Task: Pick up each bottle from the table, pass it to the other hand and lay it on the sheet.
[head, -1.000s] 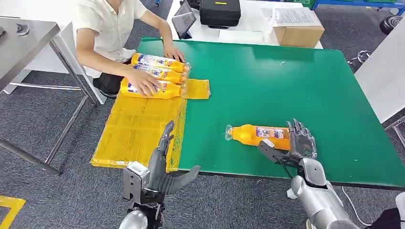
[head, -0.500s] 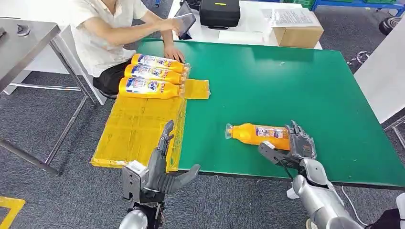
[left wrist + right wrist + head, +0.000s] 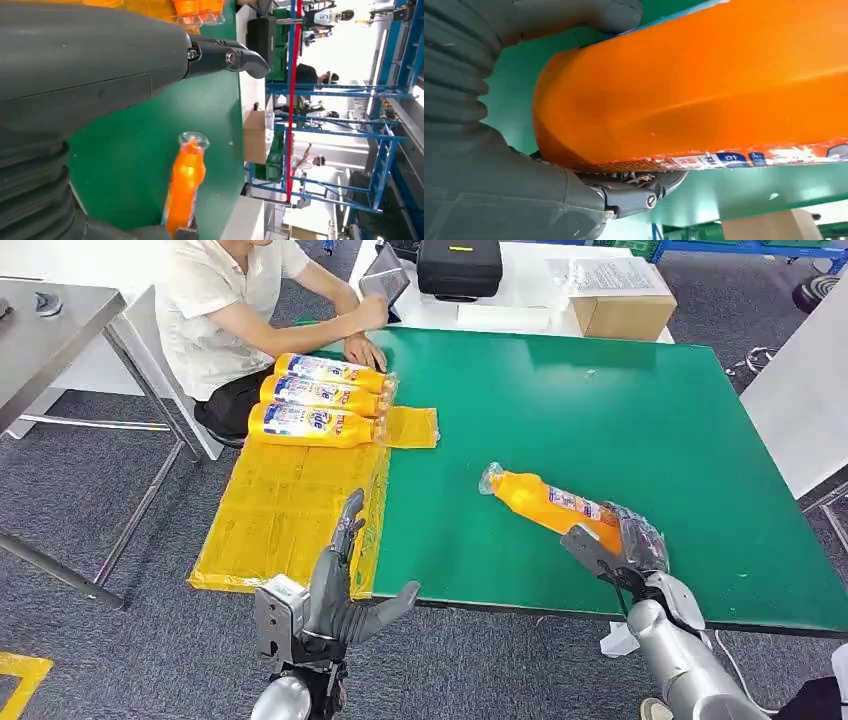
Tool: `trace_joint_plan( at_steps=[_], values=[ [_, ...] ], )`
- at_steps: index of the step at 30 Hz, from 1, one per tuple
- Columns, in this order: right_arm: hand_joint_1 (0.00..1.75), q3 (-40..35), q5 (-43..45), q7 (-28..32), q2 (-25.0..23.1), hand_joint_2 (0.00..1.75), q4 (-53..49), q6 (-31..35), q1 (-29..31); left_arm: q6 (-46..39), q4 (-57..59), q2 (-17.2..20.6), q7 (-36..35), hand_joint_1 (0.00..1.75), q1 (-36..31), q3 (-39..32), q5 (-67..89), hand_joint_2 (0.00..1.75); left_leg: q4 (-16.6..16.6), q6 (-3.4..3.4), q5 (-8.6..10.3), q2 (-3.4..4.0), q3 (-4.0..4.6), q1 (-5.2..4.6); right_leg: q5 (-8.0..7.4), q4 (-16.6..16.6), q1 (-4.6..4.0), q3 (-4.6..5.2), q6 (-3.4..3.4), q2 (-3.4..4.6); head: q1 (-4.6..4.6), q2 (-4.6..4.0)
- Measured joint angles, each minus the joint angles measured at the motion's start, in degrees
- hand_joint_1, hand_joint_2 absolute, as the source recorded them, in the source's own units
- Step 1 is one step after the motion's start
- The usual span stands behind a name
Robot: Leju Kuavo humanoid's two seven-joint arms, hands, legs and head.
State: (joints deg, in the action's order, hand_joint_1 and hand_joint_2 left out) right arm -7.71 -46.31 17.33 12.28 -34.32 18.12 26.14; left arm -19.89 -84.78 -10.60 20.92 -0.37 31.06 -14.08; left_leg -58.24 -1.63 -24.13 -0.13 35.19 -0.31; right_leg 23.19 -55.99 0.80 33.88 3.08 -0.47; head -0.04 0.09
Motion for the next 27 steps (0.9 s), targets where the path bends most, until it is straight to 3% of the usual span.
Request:
trace_joint_plan(
  at_steps=[6,13,19,27],
  values=[
    [1.75,1.46,5.61,6.53,-1.9,1.75,-1.96,-0.39,-1.71,-1.82,0.59,-0.02,0.86,0.0,-0.49,-0.22,-1.3,1.75,0.0,0.02,-0.02,0.15,0.02,-0.01,-0.04,-0.02,0.0,-0.01,-0.02,0.02,0.0,0.0],
    [1.75,0.89,11.04,8.85,-5.97,1.75,-9.14,-2.91,-4.61,7.15,6.43,0.07,-4.42,0.0,-1.4,-2.51,-13.56,1.75,0.0,0.02,0.04,0.16,0.17,0.01,-0.02,-0.07,0.0,0.09,-0.02,0.08,0.0,0.0],
    [1.75,-4.26,19.18,10.29,-9.44,1.75,-19.11,-7.98,-7.41,12.74,12.76,0.15,-4.26,0.0,-2.96,-3.76,-18.51,1.75,0.0,0.01,0.05,0.13,0.37,0.01,-0.01,-0.09,0.0,0.31,-0.01,0.07,0.0,0.0],
    [1.75,-9.38,23.28,10.64,-12.37,1.75,-26.51,-8.17,-10.47,13.38,15.28,0.07,-3.96,0.0,-4.79,-3.72,-18.69,1.75,0.01,0.03,0.02,0.07,0.49,0.01,0.01,-0.08,0.01,0.42,-0.01,0.04,0.0,0.0]
  ],
)
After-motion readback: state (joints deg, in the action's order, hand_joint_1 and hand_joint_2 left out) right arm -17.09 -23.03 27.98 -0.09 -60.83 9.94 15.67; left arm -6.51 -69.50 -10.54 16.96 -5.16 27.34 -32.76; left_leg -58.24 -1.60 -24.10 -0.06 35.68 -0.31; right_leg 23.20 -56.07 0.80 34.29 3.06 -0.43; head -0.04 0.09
